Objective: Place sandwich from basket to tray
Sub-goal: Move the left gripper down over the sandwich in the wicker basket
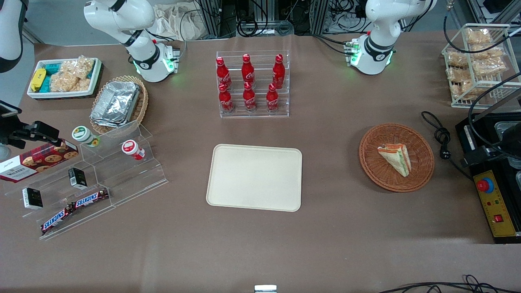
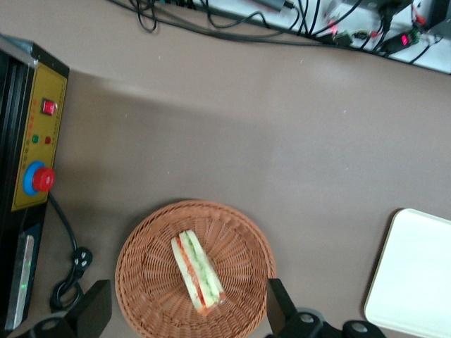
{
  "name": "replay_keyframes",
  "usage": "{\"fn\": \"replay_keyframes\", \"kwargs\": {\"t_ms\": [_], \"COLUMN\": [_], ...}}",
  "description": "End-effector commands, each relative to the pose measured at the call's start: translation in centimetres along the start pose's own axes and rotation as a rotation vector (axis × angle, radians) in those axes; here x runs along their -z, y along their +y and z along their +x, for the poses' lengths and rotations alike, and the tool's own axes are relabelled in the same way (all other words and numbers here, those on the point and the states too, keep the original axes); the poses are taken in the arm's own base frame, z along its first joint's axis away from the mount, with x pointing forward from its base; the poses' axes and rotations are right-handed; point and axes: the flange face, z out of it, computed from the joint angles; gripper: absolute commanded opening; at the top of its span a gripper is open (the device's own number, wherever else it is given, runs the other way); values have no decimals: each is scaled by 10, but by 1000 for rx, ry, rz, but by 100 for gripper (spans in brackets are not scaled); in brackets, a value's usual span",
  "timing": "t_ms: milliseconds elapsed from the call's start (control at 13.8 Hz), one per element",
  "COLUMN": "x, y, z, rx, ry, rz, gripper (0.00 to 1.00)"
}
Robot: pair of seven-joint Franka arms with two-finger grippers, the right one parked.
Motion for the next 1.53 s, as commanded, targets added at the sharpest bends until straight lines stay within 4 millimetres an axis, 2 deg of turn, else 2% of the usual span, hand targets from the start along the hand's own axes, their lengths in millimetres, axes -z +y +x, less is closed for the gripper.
{"fn": "replay_keyframes", "kwargs": {"t_ms": [0, 145, 218, 364, 509, 727, 800, 873, 1018, 1236, 1455], "x": [13, 3, -19, -36, -75, -126, -140, -156, -179, -214, -231], "y": [7, 7, 1, 1, -3, -5, 0, 17, 27, 19, 1], "z": [12, 11, 14, 6, -6, -33, -43, -56, -78, -108, -132], "rx": [-18, -25, -19, -17, 27, 264, 363, 399, 459, 500, 520], "ry": [22, 9, -28, -61, -114, -139, -123, -110, -85, -91, -121], "rz": [-22, -2, 3, 10, 1, 20, 34, 39, 40, 52, 76], "gripper": [99, 99, 99, 99, 99, 99, 99, 99, 99, 99, 99]}}
